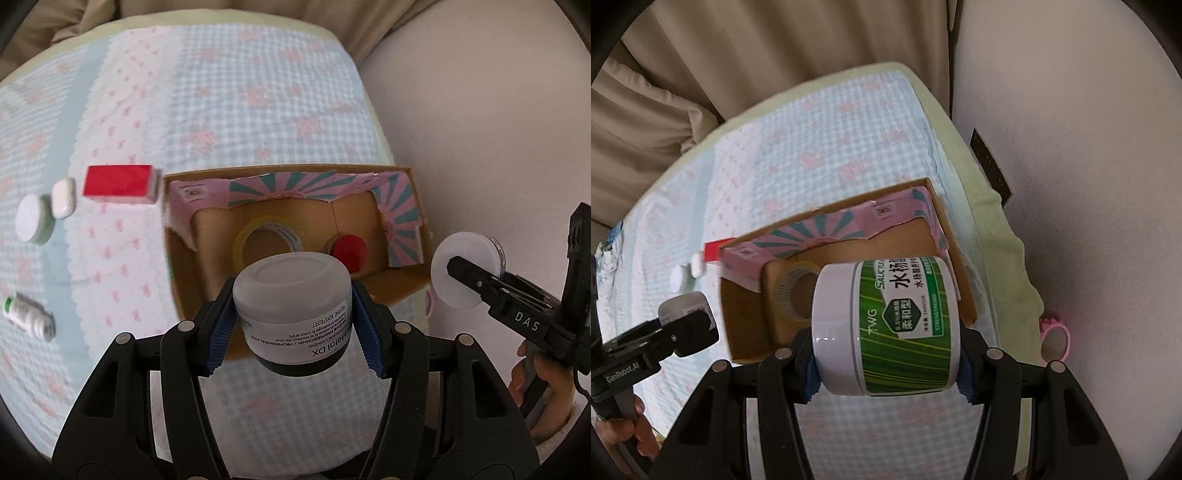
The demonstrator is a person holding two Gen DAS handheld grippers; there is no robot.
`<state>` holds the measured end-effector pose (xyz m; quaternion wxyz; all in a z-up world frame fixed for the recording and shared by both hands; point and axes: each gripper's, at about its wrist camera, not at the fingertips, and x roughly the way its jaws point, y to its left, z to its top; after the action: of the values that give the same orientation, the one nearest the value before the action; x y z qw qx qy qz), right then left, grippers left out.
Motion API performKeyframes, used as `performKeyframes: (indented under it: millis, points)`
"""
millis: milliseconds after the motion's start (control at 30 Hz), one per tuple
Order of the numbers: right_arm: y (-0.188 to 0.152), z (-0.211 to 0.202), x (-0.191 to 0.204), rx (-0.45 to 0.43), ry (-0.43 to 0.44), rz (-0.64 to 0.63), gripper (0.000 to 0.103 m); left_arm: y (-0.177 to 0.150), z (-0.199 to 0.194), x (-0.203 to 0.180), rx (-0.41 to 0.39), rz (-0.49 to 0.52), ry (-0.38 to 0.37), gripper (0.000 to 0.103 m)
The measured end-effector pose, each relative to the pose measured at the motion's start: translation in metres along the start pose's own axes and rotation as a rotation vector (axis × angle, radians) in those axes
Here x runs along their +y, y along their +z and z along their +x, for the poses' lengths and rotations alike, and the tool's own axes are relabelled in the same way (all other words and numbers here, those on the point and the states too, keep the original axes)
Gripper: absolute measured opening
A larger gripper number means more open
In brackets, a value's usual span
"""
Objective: Organize rigid objects
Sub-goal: 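Carry the white jar with left tool while right tool carries green jar to box, then release white jar into tape roll with left tool while right tool drops green jar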
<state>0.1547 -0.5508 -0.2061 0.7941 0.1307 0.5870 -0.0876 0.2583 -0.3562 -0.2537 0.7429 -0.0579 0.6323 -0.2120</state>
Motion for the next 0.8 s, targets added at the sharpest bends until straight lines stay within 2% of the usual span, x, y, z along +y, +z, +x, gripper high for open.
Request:
performKeyframes:
  millis: [367,567,667,700,733,767,800]
  points:
    - [0.033,0.080,-0.016,0.076,0.025,0.009,0.053,0.023,0.091,-0.005,0.122,0.048,0.088,0.055]
    - [0.038,0.104,-0.012,0.107,0.037,0.012,0.053,0.028,0.112,-0.006,0.154,0.083,0.130,0.055]
    - [0.042,0.112,-0.013,0.118,0.035,0.014,0.053,0.030,0.114,-0.008,0.149,0.104,0.126,0.057]
    - [0.043,0.113,-0.014,0.119,0.034,0.017,0.053,0.031,0.113,-0.010,0.142,0.118,0.131,0.060]
    - [0.045,0.115,-0.014,0.120,0.033,0.019,0.053,0.033,0.111,-0.014,0.131,0.144,0.149,0.078]
    - [0.048,0.117,-0.013,0.122,0.033,0.016,0.053,0.034,0.110,-0.016,0.126,0.155,0.157,0.103]
    - [0.049,0.118,-0.012,0.125,0.036,0.013,0.054,0.035,0.109,-0.017,0.120,0.161,0.157,0.103]
